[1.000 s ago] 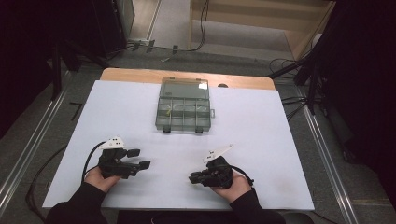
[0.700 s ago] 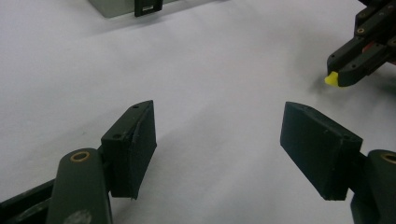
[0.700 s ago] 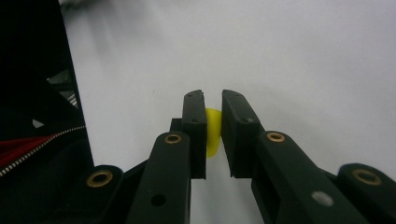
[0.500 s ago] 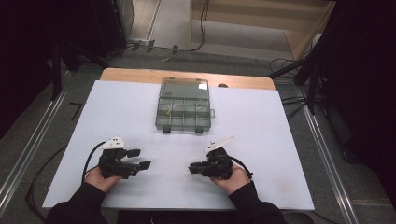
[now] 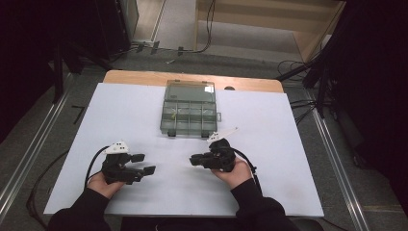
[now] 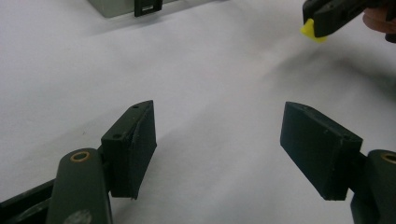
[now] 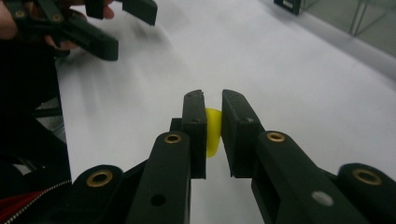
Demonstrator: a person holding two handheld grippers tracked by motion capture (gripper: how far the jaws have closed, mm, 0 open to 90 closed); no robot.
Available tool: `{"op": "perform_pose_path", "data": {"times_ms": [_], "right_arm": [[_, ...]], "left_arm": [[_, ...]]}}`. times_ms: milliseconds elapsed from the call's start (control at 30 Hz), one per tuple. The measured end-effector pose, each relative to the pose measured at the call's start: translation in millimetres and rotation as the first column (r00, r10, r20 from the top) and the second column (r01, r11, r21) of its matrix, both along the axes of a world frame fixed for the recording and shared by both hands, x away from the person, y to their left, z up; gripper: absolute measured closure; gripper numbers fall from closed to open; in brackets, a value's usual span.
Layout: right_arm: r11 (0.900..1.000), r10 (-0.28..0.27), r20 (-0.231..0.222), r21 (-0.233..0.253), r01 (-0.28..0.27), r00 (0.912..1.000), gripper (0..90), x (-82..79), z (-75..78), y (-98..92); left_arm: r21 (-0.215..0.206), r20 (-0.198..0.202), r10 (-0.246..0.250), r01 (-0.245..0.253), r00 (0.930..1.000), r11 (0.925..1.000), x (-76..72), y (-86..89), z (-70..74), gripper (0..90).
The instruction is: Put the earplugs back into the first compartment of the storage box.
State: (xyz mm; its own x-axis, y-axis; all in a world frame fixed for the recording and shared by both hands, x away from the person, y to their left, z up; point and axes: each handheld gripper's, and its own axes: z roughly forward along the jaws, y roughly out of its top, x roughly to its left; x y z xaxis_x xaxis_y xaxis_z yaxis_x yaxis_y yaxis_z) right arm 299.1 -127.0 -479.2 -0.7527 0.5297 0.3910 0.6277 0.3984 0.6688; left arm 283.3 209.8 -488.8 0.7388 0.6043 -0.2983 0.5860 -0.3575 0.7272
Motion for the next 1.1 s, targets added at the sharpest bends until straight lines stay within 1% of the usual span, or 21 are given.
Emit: {"op": "perform_pose_path", "data": {"times_ms": [133, 200, 300, 667, 833, 1100], "right_arm": [[1.0, 0.001, 0.009, 0.002, -0.001, 1.0, 78.2, 9.8, 4.5, 5.1], [1.0, -0.002, 0.001, 0.001, 0.002, 1.0, 78.2, 14.7, 6.3, 7.2], [1.0, -0.004, 0.002, -0.001, 0.004, 1.0, 78.2, 20.5, 9.1, 9.1], [0.999, -0.027, 0.005, 0.019, 0.027, 0.9996, 78.2, 47.4, 22.8, 15.1], [0.999, -0.041, 0.003, 0.027, 0.041, 0.9992, 78.2, 60.6, 26.4, 18.4], [0.998, -0.062, 0.003, 0.01, 0.062, 0.9981, 78.2, 82.6, 31.8, 24.7]], "left_arm": [[-0.001, 0.0, 0.001, -0.001, 1.0, 1.0, 0.0, 0.2, -0.1, 26.7], [-0.002, -0.001, 0.001, -0.001, 1.0, 1.0, -0.1, 0.3, 0.0, 26.7], [-0.004, 0.0, 0.001, -0.001, 1.0, 1.0, -0.1, 0.1, -0.2, 26.7], [-0.003, -0.002, 0.008, -0.008, 1.0, 1.0, -0.1, 0.9, 0.0, 26.7], [-0.003, 0.0, 0.008, -0.008, 1.0, 1.0, 0.0, 1.2, 0.0, 26.7], [-0.004, -0.001, 0.008, -0.008, 1.0, 1.0, 0.1, 1.1, 0.0, 26.7]]}}
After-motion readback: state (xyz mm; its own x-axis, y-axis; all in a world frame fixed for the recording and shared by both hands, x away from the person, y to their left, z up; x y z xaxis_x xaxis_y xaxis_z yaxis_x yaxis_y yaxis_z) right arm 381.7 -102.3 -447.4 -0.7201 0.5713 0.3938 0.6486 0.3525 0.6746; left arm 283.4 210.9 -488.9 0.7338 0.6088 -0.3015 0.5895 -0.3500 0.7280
